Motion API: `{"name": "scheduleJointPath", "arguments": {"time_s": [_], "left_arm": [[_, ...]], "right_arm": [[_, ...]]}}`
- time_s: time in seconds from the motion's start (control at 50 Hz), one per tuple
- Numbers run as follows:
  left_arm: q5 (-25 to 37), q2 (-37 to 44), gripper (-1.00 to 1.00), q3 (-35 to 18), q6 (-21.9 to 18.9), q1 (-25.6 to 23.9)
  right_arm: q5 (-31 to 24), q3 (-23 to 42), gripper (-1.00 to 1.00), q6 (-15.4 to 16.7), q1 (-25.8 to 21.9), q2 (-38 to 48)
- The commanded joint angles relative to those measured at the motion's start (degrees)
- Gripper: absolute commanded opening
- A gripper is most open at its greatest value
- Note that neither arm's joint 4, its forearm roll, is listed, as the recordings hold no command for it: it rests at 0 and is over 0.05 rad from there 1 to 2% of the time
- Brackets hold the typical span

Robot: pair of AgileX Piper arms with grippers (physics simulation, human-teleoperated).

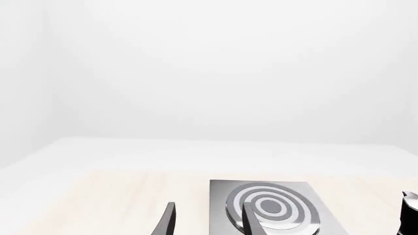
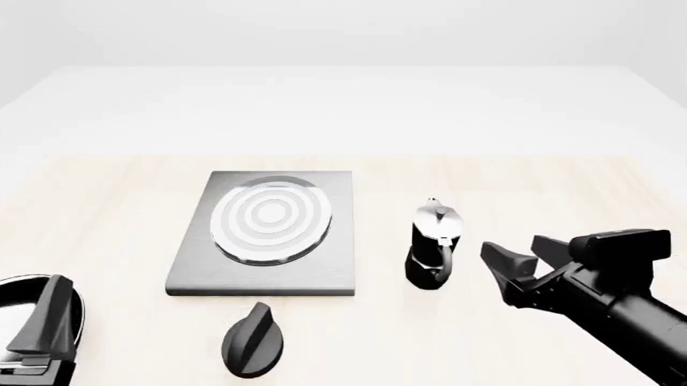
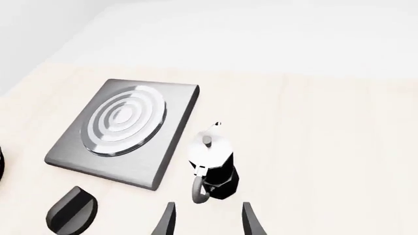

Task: Turn on the stove and put the moka pot on it.

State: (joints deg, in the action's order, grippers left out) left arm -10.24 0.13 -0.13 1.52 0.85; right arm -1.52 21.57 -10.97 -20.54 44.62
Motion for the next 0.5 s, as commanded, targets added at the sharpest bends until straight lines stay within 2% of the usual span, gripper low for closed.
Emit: {"name": "scheduleJointPath", "arguments": {"time_s": [0.02, 0.5], "left_arm": [[0.0, -0.1, 1.0, 0.1, -0.1, 0.0], [0.3, -0.1, 1.0, 0.1, -0.3, -0.4]], "right_arm": [[4.4, -1.1, 1.0, -0.2, -0.5, 4.3], [12.3, -1.7, 1.0, -1.5, -1.7, 11.8]]}}
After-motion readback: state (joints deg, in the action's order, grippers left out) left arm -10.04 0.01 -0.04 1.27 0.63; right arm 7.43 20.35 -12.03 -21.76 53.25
